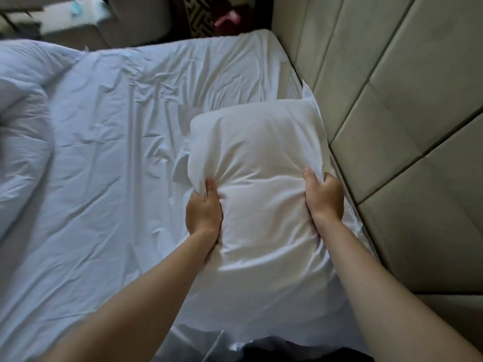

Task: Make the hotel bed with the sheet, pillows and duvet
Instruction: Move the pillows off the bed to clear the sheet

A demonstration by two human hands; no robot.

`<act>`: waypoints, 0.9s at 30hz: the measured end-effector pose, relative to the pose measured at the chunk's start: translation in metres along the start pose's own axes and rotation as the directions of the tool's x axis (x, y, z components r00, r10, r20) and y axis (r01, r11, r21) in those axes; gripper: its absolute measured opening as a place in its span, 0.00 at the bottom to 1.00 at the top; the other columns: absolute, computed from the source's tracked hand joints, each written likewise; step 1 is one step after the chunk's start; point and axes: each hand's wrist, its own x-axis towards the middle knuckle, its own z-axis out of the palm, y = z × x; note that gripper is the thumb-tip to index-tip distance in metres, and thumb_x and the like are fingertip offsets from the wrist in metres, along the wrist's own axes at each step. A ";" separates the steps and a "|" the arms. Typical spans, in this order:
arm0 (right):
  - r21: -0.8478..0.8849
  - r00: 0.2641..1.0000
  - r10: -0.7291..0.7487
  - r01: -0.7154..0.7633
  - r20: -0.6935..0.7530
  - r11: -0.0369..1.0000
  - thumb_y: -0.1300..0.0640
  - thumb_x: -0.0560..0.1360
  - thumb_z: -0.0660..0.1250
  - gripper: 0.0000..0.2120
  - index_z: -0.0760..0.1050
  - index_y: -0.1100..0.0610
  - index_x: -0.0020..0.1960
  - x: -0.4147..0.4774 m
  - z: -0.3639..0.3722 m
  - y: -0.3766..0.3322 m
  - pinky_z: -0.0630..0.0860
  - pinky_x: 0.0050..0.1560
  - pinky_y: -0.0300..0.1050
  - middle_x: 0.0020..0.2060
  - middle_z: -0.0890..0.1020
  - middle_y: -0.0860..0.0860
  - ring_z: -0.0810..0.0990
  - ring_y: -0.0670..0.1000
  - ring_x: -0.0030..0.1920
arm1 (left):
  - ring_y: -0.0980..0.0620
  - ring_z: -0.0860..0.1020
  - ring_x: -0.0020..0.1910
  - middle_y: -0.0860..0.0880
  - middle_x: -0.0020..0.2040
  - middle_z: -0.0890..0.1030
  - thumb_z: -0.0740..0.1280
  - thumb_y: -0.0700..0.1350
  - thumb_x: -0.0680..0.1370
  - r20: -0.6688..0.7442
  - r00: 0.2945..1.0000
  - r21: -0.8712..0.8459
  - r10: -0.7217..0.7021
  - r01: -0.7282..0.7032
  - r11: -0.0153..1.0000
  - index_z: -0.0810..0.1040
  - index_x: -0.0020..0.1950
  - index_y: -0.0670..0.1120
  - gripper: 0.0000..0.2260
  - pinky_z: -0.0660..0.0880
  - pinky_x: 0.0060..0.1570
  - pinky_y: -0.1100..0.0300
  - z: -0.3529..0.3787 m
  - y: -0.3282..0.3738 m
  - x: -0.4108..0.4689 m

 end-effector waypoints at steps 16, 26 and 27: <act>0.226 0.929 -0.314 0.270 0.194 0.936 0.47 0.77 0.64 0.18 0.80 0.61 0.56 -0.270 0.113 -0.112 0.71 0.50 0.43 0.54 0.83 0.59 0.80 0.59 0.56 | 0.39 0.76 0.57 0.39 0.57 0.80 0.55 0.60 0.81 -0.440 0.897 -0.055 0.052 -0.085 0.995 0.77 0.56 0.39 0.25 0.67 0.48 0.55 -0.322 -0.105 -0.020; 0.378 0.830 -0.447 0.316 0.334 0.870 0.48 0.77 0.64 0.13 0.79 0.57 0.48 -0.477 0.189 -0.154 0.73 0.52 0.45 0.49 0.84 0.56 0.80 0.57 0.53 | 0.41 0.74 0.62 0.41 0.63 0.78 0.54 0.59 0.81 -0.595 0.800 -0.094 0.072 -0.158 0.983 0.75 0.64 0.42 0.25 0.68 0.58 0.56 -0.530 -0.210 -0.055; 0.387 0.818 -0.460 0.323 0.346 0.864 0.48 0.77 0.64 0.12 0.79 0.56 0.47 -0.493 0.195 -0.160 0.73 0.52 0.45 0.48 0.83 0.55 0.80 0.57 0.53 | 0.42 0.74 0.63 0.42 0.63 0.77 0.54 0.59 0.81 -0.613 0.787 -0.097 0.068 -0.161 0.982 0.75 0.65 0.42 0.24 0.67 0.58 0.56 -0.547 -0.216 -0.057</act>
